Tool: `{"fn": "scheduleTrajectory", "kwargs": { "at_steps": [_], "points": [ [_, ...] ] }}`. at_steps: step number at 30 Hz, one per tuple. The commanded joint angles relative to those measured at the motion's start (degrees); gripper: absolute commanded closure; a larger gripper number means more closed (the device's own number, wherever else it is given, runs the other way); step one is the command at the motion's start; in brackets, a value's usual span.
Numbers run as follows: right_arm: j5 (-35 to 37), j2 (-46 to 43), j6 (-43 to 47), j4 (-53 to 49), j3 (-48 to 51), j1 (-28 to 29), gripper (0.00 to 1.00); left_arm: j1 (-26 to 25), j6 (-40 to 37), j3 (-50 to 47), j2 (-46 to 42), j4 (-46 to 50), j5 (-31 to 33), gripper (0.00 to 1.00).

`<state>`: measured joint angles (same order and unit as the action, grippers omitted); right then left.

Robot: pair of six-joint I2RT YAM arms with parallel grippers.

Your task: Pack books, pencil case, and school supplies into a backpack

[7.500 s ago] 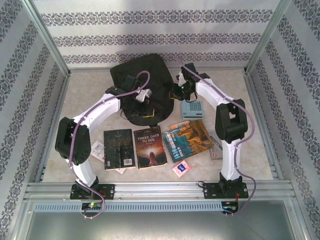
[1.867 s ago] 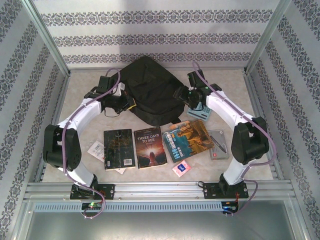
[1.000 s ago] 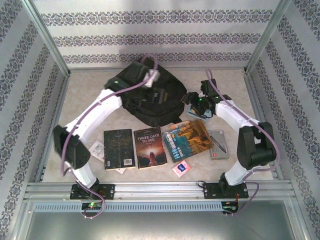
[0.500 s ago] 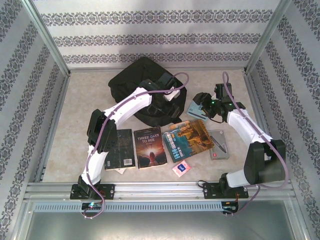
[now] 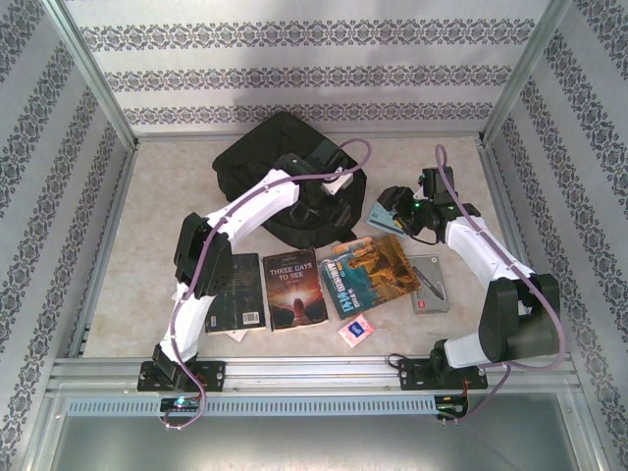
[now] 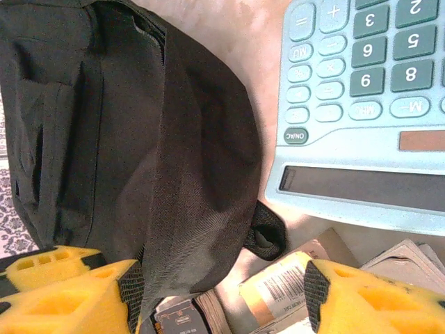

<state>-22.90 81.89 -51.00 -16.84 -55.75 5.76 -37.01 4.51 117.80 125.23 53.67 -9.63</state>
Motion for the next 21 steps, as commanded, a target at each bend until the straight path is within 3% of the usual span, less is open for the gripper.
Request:
{"fn": "scheduleTrajectory", "kwargs": {
  "at_steps": [1,6,11,15,21],
  "points": [
    [-1.0,0.1,1.0,0.7,-0.5,0.1,0.36,0.5,-0.4,2.1,1.8,2.2,1.8,0.30],
    [-1.6,0.0,0.8,1.2,-0.3,0.1,0.37,0.5,-1.0,4.0,3.2,3.1,4.4,0.41],
    [-1.9,0.0,0.8,1.7,0.3,0.2,0.40,0.9,-1.2,4.9,3.2,3.2,4.3,0.75],
    [-2.1,0.3,1.5,1.6,-0.1,0.7,0.42,1.8,-0.4,4.3,2.0,2.6,0.1,1.00],
    [-2.9,4.3,1.3,1.6,-2.9,4.6,0.38,3.6,2.0,-0.5,-1.3,-1.5,-8.6,1.00]
  ]
}}
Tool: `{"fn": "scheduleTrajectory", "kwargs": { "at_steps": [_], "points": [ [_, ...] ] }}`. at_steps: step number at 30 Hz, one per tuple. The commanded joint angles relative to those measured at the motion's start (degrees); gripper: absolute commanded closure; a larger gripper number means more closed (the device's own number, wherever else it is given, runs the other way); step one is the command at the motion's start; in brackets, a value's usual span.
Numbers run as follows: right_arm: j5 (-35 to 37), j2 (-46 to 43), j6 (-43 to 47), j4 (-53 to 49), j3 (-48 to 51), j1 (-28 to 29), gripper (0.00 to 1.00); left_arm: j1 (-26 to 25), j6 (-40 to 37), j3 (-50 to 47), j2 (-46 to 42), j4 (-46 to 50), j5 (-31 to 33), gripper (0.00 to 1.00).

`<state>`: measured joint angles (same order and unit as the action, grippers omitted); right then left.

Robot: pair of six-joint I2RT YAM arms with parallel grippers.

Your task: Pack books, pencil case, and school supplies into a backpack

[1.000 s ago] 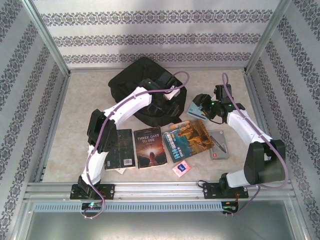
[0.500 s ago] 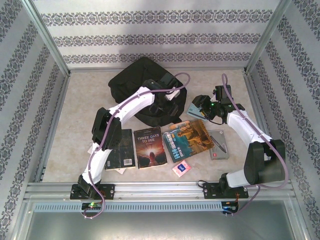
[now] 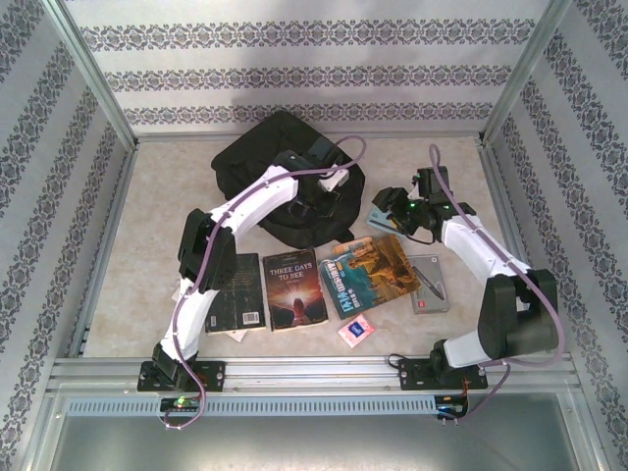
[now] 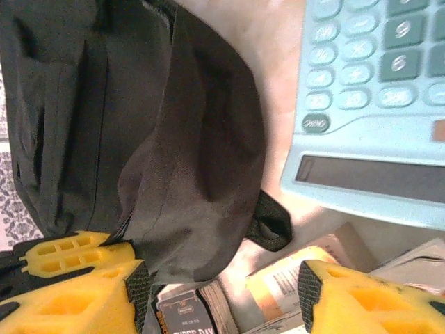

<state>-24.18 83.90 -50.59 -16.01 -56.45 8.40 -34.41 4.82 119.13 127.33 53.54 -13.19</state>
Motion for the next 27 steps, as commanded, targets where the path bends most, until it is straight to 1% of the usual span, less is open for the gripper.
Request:
{"fn": "scheduleTrajectory", "kwargs": {
  "at_steps": [1,4,8,12,14,17,20,25,27],
  "points": [
    [-1.6,3.4,0.4,0.8,-3.3,2.9,0.37,1.1,1.9,-2.7,-4.0,-2.1,-5.8,1.00],
    [-2.2,7.0,-1.8,2.3,-6.0,5.4,0.34,1.5,2.3,-5.0,-5.6,-3.7,-8.1,1.00],
    [-1.6,12.0,-4.1,3.4,-10.3,7.7,0.33,2.0,3.0,-7.3,-6.9,-5.2,-10.2,1.00],
    [-1.0,15.7,-6.4,5.3,-12.1,8.0,0.37,2.7,4.1,-9.9,-8.2,-7.3,-12.5,1.00],
    [-1.4,17.2,-7.1,6.2,-12.5,8.1,0.44,3.2,4.6,-10.7,-8.5,-8.0,-13.4,1.00],
    [-0.9,17.7,-7.1,6.7,-11.9,8.5,0.57,3.8,5.3,-11.2,-8.5,-8.4,-14.6,1.00],
    [-1.0,18.1,-6.7,7.1,-11.0,8.6,0.65,4.2,5.6,-11.5,-8.6,-9.0,-16.1,1.00],
    [-1.9,19.5,-5.2,7.5,-10.4,8.5,0.88,4.8,6.2,-12.2,-8.8,-10.0,-17.8,1.00],
    [-1.9,20.0,-4.6,7.3,-10.4,8.5,0.95,5.3,6.7,-12.7,-8.9,-10.4,-18.4,0.99]
  ]
}}
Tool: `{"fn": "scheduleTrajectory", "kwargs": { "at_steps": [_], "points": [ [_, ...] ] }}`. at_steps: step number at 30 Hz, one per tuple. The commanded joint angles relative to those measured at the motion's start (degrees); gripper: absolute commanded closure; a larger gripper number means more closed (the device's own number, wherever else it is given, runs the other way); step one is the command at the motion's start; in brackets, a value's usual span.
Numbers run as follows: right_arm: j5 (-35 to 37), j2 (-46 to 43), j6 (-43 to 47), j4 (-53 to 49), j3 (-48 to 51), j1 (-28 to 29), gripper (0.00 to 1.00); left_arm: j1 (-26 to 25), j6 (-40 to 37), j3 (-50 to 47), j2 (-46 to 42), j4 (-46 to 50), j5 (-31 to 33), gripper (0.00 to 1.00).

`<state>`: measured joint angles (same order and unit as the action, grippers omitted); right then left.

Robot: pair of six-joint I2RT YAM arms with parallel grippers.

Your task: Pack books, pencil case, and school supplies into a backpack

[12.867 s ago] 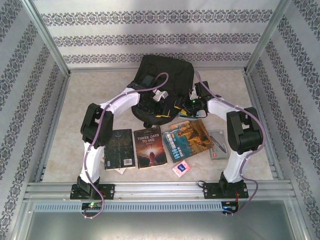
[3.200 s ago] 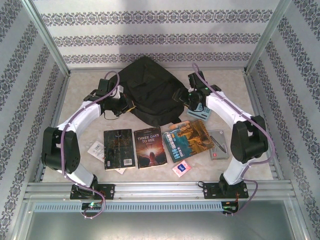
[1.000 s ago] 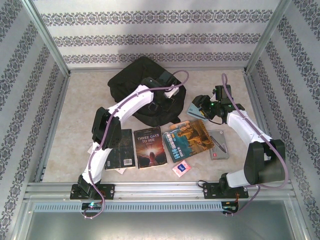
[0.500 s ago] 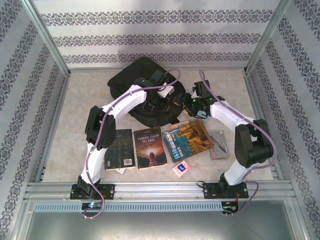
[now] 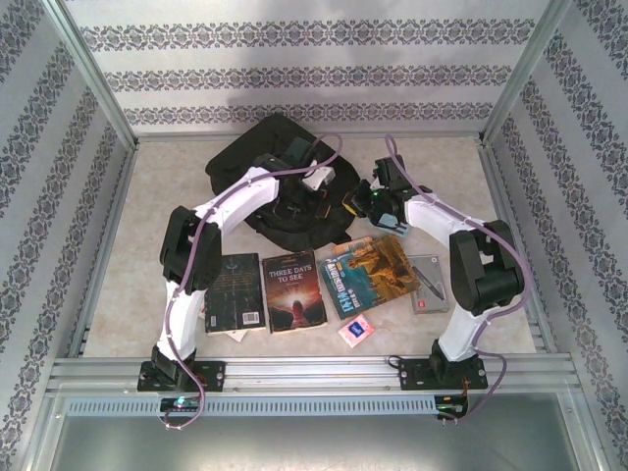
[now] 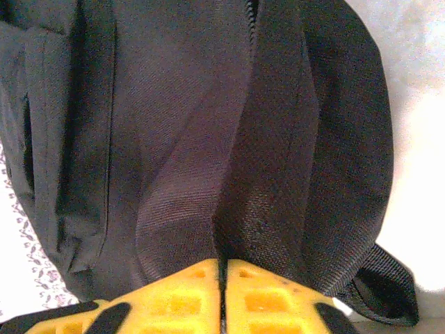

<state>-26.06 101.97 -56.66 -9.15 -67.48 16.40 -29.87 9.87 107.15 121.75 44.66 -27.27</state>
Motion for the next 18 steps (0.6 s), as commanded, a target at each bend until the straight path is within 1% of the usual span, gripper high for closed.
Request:
{"fn": "scheduleTrajectory", "kwargs": {
  "at_steps": [1,2,4,10,12,16,18],
  "points": [
    [0.2,2.0,1.9,0.2,0.8,0.5,0.98,1.0,1.9,-1.0,-3.4,-1.7,-4.7,0.96],
    [0.4,2.1,2.3,-0.1,0.8,0.5,1.00,1.4,2.3,-1.3,-3.6,-1.9,-5.2,0.93],
    [0.7,2.6,3.0,-0.9,0.8,0.5,1.00,2.1,3.2,-1.8,-3.9,-2.7,-5.9,0.82],
    [0.8,3.5,3.8,-1.2,1.2,0.5,1.00,3.3,4.7,-1.5,-3.8,-3.5,-7.8,0.75],
    [0.8,3.6,4.0,-1.2,1.4,0.5,1.00,3.3,5.0,-1.2,-3.6,-3.6,-8.1,0.75],
    [0.8,3.4,4.0,-1.1,1.8,0.5,1.00,3.3,5.2,-0.4,-2.7,-3.4,-8.4,0.81],
    [0.9,3.2,4.1,-1.2,2.0,0.5,1.00,3.3,5.2,0.1,-2.1,-3.0,-8.8,0.81]
  ]
}}
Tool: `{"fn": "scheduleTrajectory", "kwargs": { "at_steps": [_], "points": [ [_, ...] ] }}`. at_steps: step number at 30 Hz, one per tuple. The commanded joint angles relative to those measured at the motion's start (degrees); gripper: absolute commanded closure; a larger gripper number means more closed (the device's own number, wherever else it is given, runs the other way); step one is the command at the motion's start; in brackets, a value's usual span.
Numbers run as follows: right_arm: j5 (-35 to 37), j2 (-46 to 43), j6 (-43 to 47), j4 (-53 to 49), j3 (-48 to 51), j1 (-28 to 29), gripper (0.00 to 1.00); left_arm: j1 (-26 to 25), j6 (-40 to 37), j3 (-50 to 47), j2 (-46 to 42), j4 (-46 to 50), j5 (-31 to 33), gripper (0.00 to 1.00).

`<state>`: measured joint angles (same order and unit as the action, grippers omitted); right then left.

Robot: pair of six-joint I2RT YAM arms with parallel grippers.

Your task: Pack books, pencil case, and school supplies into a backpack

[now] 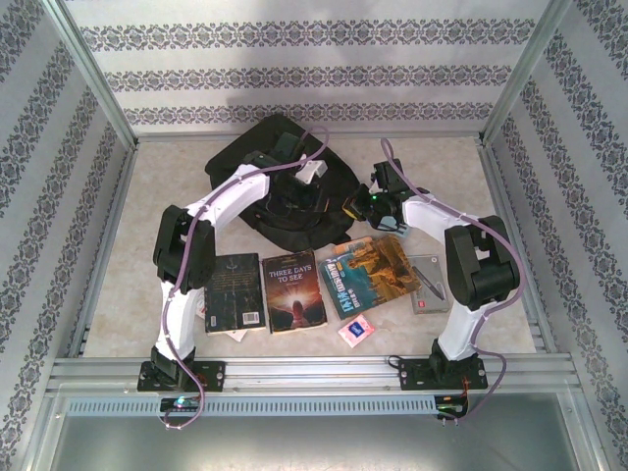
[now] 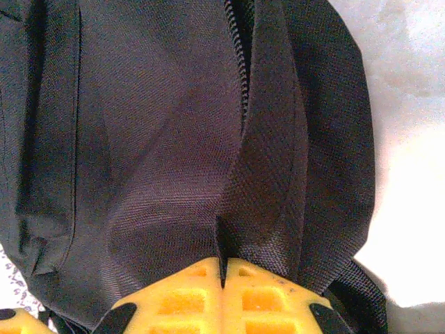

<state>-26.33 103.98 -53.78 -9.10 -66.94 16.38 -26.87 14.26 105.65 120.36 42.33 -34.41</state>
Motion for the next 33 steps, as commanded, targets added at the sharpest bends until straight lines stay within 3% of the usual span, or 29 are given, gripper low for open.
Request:
{"fn": "scheduleTrajectory", "kwargs": {
  "at_steps": [1,5,23,28,33],
  "points": [
    [1.1,1.2,1.2,-1.1,1.5,0.4,1.00,0.3,0.7,1.9,-0.4,-0.5,-1.9,0.78],
    [1.1,1.0,1.3,-1.0,1.6,0.3,1.00,0.3,0.4,1.7,-0.2,-0.2,-1.5,0.69],
    [0.7,0.5,0.4,-0.3,2.0,0.4,1.00,0.2,-1.7,2.4,3.0,2.1,0.9,0.69],
    [0.6,0.4,0.5,-0.2,2.1,0.4,1.00,0.1,-1.8,2.5,3.3,2.0,1.2,0.76],
    [0.8,0.1,0.6,-0.5,2.1,0.3,1.00,0.0,-2.0,3.4,3.2,2.2,0.0,1.00]
  ]
}}
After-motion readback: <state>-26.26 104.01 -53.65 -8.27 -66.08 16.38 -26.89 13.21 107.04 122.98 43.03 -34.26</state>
